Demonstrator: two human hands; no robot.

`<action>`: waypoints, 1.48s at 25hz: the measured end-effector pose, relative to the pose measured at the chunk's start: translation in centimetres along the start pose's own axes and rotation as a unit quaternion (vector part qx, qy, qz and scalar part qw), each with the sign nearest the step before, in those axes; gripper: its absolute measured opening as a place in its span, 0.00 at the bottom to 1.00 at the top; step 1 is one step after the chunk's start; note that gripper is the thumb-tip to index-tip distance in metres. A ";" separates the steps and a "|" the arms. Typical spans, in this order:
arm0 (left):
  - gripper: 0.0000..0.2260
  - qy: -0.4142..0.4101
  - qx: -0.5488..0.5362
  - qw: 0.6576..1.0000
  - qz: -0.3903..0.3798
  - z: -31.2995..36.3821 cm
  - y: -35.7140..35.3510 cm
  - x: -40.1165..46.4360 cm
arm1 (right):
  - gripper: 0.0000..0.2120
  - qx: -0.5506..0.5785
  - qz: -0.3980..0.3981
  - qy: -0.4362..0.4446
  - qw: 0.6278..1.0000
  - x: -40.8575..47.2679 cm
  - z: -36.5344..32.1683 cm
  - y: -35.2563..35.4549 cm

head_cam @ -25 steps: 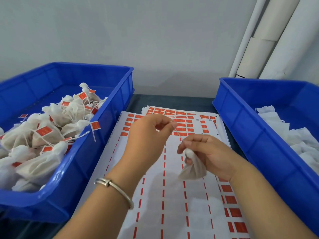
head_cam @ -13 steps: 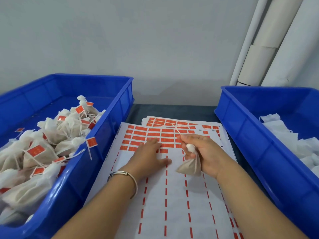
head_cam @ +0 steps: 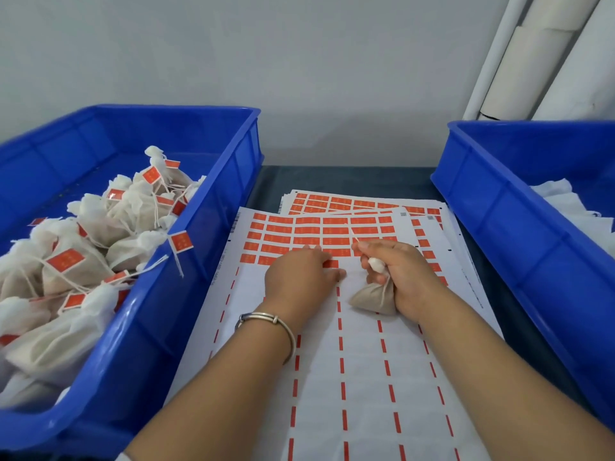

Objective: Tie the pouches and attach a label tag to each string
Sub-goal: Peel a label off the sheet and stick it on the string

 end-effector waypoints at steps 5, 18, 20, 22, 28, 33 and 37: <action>0.20 -0.024 0.046 0.998 0.028 0.2 0.0 -0.3 | 0.05 -0.018 0.015 0.029 0.999 -0.3 0.6 -0.1; 0.17 -0.085 0.014 0.996 0.029 -0.2 0.4 -0.5 | 0.05 0.014 -0.035 0.043 0.998 0.0 0.8 0.6; 0.18 -0.089 0.027 0.995 0.029 -0.2 0.3 -0.3 | 0.05 0.010 -0.038 0.045 0.998 0.0 0.8 0.6; 0.18 -0.093 0.050 0.994 0.024 -0.2 0.2 0.0 | 0.05 0.011 -0.040 0.048 0.998 0.0 0.9 0.6; 0.17 -0.102 0.053 0.993 0.028 0.0 0.3 0.3 | 0.05 0.016 -0.047 0.050 0.998 0.0 0.8 0.6; 0.18 -0.112 0.054 0.992 0.029 0.3 0.6 0.3 | 0.05 0.017 -0.048 0.050 0.997 0.0 0.7 0.6; 0.16 -0.107 0.045 0.993 0.033 0.4 0.5 0.5 | 0.06 0.018 -0.048 0.048 0.998 0.0 0.7 0.7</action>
Point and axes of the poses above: each hand's wrist, its own x-axis towards the middle knuckle, its own y-axis out of the back of the hand, z = x × y, the point moved 1 cm from there along x, towards the middle knuckle, and after that the axes turned 1 degree about y, right-handed, at the moved point
